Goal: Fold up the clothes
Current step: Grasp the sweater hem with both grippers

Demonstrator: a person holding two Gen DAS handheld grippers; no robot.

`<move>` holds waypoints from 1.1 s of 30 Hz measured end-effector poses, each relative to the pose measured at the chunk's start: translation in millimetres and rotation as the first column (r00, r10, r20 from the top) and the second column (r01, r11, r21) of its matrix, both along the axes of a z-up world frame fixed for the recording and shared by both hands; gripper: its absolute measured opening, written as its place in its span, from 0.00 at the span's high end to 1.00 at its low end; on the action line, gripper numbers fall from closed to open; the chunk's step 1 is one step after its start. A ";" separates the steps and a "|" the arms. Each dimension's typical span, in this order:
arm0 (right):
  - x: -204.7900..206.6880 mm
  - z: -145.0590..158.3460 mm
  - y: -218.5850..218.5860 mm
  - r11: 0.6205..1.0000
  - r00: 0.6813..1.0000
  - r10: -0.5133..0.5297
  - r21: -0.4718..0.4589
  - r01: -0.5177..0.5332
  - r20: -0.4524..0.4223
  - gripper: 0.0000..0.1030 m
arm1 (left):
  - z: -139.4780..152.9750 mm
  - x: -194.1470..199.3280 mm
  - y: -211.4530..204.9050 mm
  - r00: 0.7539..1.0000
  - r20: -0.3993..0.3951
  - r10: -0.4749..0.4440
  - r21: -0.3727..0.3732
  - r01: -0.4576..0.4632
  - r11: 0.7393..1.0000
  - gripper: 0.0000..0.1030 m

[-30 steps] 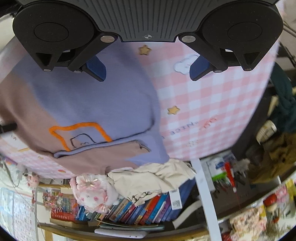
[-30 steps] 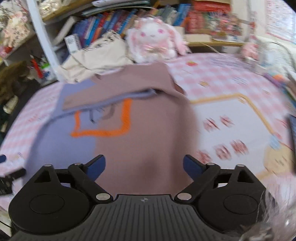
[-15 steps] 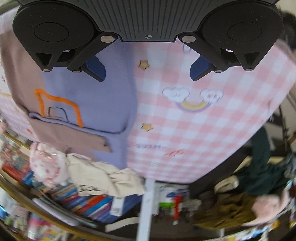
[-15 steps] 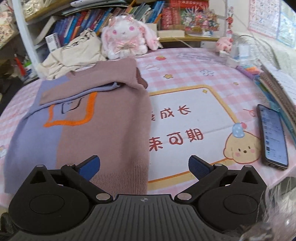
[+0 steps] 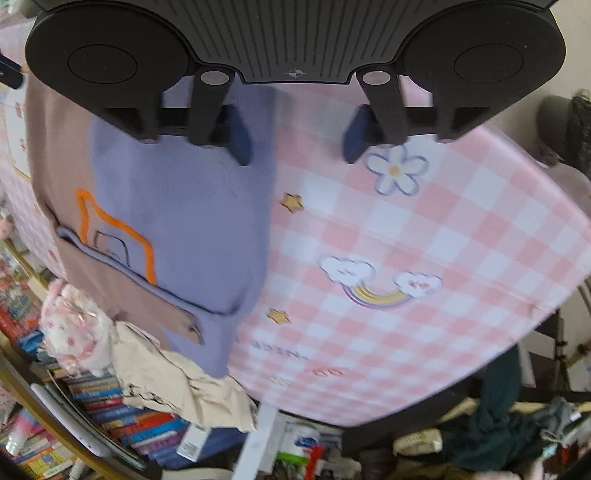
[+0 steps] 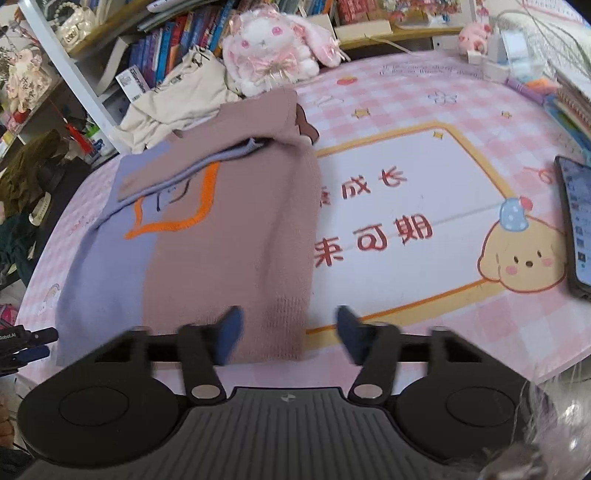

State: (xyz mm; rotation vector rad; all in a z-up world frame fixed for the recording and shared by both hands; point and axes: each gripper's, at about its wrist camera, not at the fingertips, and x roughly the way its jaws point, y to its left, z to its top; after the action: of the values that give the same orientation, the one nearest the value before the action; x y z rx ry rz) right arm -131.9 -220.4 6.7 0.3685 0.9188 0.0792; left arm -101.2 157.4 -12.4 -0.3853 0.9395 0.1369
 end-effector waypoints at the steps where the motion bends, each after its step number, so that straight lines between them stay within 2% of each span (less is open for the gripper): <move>1: 0.7 -1.9 -0.6 1.000 1.000 -0.001 0.005 0.001 -0.008 0.60 | -0.7 0.6 -0.3 1.000 0.004 0.002 -0.008 -0.002 1.000 0.57; 4: 3.4 -6.7 -2.1 1.000 1.000 0.000 0.012 0.000 -0.026 0.67 | -1.4 4.6 -2.9 1.000 0.009 -0.006 -0.025 0.006 1.000 0.57; 7: 7.0 -11.3 -2.6 1.000 0.999 0.002 0.013 -0.002 -0.036 0.68 | -2.0 11.1 -7.9 1.000 0.008 -0.021 -0.019 0.021 1.000 0.55; 10: 13.7 -12.7 0.7 1.000 0.999 0.015 -0.007 -0.015 -0.030 0.72 | -2.0 17.5 -13.8 0.999 0.007 -0.046 -0.011 0.046 0.999 0.46; 11: 15.9 -13.0 2.4 1.000 0.999 0.020 -0.015 -0.021 -0.030 0.76 | -1.9 19.5 -16.0 0.998 0.007 -0.057 -0.011 0.057 0.998 0.38; 13: 19.5 -13.4 6.5 0.999 0.999 0.039 -0.033 -0.040 -0.030 0.83 | -2.3 22.5 -21.6 0.997 0.005 -0.082 0.015 0.082 0.997 0.39; 14: 20.6 -13.5 9.0 0.998 0.998 0.051 -0.044 -0.052 -0.030 0.87 | -2.4 24.0 -24.4 0.995 0.004 -0.095 0.028 0.095 0.995 0.42; 15: 21.4 -13.3 11.0 0.997 0.998 0.059 -0.054 -0.060 -0.029 0.88 | -2.3 24.3 -26.3 0.994 0.007 -0.106 0.042 0.106 0.993 0.65; 16: 21.5 -12.7 11.8 0.996 0.998 0.057 -0.061 -0.059 -0.027 0.89 | -2.2 25.1 -26.6 0.994 0.003 -0.109 0.041 0.109 0.993 0.75; 18: 20.8 -7.6 13.6 0.995 0.998 0.055 -0.078 -0.056 -0.013 0.90 | 0.2 25.5 -22.2 0.996 -0.001 -0.088 -0.017 0.088 0.996 0.92; 20: 19.6 2.8 17.1 0.994 0.997 0.069 -0.089 -0.067 0.021 0.90 | 13.8 21.5 -27.8 0.993 0.055 -0.102 -0.018 0.103 0.994 0.93; 22: 22.7 6.5 18.2 0.995 0.996 0.085 -0.052 -0.083 0.032 0.90 | 27.0 18.9 -40.9 0.979 0.113 -0.172 0.011 0.172 0.985 0.93; 24: 25.7 10.3 19.4 0.995 0.994 0.101 -0.016 -0.100 0.044 0.90 | 30.6 21.5 -51.9 0.966 0.115 -0.231 0.036 0.229 0.973 0.87; 26: 28.8 14.1 20.6 0.993 0.992 0.116 0.021 -0.117 0.056 0.88 | 24.7 25.7 -51.5 0.969 0.084 -0.233 0.031 0.231 0.972 0.84; 28: 31.8 15.9 21.0 0.991 0.991 0.123 0.052 -0.126 0.058 0.84 | 16.3 26.9 -42.2 0.980 0.045 -0.193 -0.013 0.194 0.981 0.77; 29: 32.8 11.5 18.6 0.993 0.994 0.105 0.054 -0.107 0.031 0.83 | 12.3 26.2 -36.2 0.986 0.028 -0.167 -0.039 0.168 0.985 0.69; 30: 33.1 7.7 15.7 0.994 0.996 0.090 0.060 -0.090 0.012 0.76 | 8.6 25.3 -29.4 0.990 0.011 -0.142 -0.067 0.143 0.988 0.58; 31: 33.4 4.3 12.8 0.995 0.997 0.074 0.069 -0.074 -0.004 0.66 | 5.3 24.4 -22.5 0.993 -0.006 -0.120 -0.099 0.119 0.988 0.54; 33: 33.8 -0.7 7.1 0.994 0.999 0.047 0.095 -0.045 -0.025 0.63 | -0.8 19.1 -9.6 0.996 -0.023 -0.089 -0.170 0.084 0.982 0.50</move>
State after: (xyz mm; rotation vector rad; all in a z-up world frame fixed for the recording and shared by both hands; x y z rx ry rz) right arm -98.2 -213.3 6.0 0.4376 0.9523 0.1607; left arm -82.0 147.8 -13.3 -0.4994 0.9998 -0.0171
